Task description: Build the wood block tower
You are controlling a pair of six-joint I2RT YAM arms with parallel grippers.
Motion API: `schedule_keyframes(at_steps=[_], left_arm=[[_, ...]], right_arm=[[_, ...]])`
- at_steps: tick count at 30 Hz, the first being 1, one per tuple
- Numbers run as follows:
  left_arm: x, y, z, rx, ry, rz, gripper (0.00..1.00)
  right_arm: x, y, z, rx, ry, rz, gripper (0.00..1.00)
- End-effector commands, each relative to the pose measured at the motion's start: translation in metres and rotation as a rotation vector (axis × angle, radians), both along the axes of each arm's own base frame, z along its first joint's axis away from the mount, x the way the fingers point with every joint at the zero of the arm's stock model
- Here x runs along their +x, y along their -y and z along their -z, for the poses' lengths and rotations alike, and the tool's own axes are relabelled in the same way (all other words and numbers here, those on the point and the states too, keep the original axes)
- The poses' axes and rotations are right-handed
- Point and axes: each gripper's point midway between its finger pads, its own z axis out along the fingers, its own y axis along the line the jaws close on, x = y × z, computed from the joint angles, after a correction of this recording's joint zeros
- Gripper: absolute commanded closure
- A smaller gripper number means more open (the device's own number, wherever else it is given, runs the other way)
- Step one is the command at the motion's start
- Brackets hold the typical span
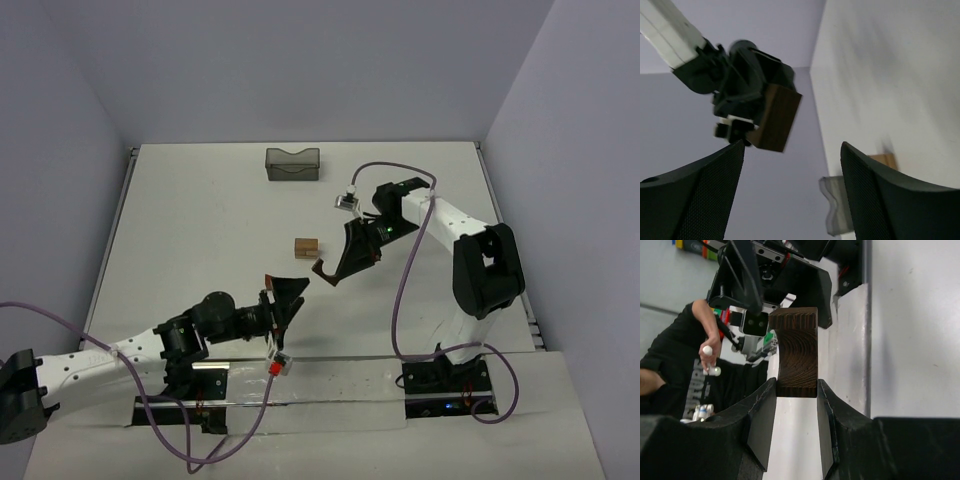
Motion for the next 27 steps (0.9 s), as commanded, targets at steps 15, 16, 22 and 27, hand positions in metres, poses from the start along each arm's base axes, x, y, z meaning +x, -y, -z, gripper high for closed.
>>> schedule_keyframes(at_steps=[15, 16, 22, 27], left_arm=[[-0.015, 0.012, -0.044, -0.160, 0.312, 0.040, 0.28], [-0.016, 0.012, -0.042, -0.154, 0.325, 0.045, 0.30], [-0.020, 0.010, -0.035, -0.129, 0.370, 0.067, 0.42], [-0.020, 0.010, -0.033, -0.116, 0.388, 0.068, 0.46]], right_arm=[[-0.053, -0.015, -0.022, -0.004, -0.103, -0.125, 1.00], [-0.054, -0.015, -0.022, -0.005, -0.103, -0.128, 1.00], [-0.056, -0.016, -0.020, -0.016, -0.105, -0.141, 1.00], [-0.061, -0.019, -0.019, -0.027, -0.103, -0.161, 1.00]])
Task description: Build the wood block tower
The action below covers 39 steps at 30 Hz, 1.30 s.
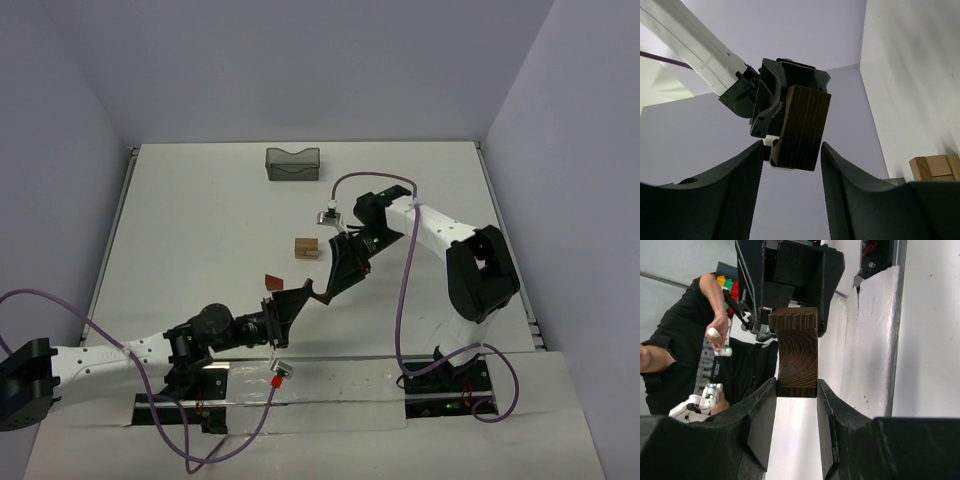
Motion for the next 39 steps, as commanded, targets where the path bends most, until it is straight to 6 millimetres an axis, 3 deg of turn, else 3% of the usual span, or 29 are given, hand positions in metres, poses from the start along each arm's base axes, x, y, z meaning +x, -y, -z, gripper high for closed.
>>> schedule_keyframes(at_steps=[1, 7, 15, 17, 18, 21, 22, 24, 26, 28, 31, 32, 36, 39], left_arm=[[-0.006, 0.000, -0.011, -0.027, 0.060, 0.024, 0.47], [-0.006, 0.000, -0.007, -0.005, 0.078, 0.023, 0.50], [-0.008, -0.002, -0.004, 0.029, 0.101, 0.030, 0.65], [-0.010, -0.002, 0.002, 0.062, 0.093, 0.042, 0.68], [-0.011, -0.003, 0.001, 0.065, 0.096, 0.046, 0.71], [-0.017, -0.006, 0.005, 0.101, 0.080, 0.072, 0.75], [-0.019, -0.007, 0.012, 0.137, 0.058, 0.085, 0.77], [-0.024, -0.009, 0.000, 0.117, 0.024, 0.104, 0.79], [-0.025, -0.013, 0.004, 0.146, -0.064, 0.106, 0.81], [-0.022, -0.014, -0.001, 0.144, -0.213, 0.078, 0.84], [-0.011, -0.012, -0.006, 0.184, -0.405, -0.011, 0.88], [-0.004, -0.010, -0.025, 0.159, -0.502, -0.047, 0.91], [0.012, -0.003, -0.053, 0.108, -0.756, -0.094, 0.97], [0.031, 0.002, -0.060, 0.094, -0.945, -0.138, 0.99]], right_arm=[[-0.020, 0.003, -0.021, -0.024, -0.072, -0.019, 1.00], [-0.022, 0.002, -0.019, -0.040, -0.077, -0.034, 1.00], [-0.020, 0.002, -0.016, -0.079, -0.091, -0.037, 0.96], [-0.019, 0.002, -0.014, -0.094, -0.093, -0.038, 0.72], [-0.019, 0.002, -0.014, -0.100, -0.096, -0.038, 0.51], [-0.015, 0.002, -0.015, -0.103, -0.087, -0.032, 0.28], [-0.009, 0.002, -0.016, -0.100, -0.086, -0.017, 0.21], [0.005, 0.005, -0.021, -0.084, -0.081, 0.028, 0.17], [0.020, 0.010, -0.025, -0.070, -0.090, 0.078, 0.14], [0.050, 0.025, -0.031, -0.045, -0.078, 0.183, 0.01], [0.073, 0.038, -0.038, -0.032, -0.021, 0.250, 0.00], [0.084, 0.045, -0.043, -0.023, -0.007, 0.288, 0.00], [0.119, 0.067, -0.059, -0.020, 0.110, 0.389, 0.00], [0.150, 0.085, -0.062, -0.120, 0.101, 0.538, 0.00]])
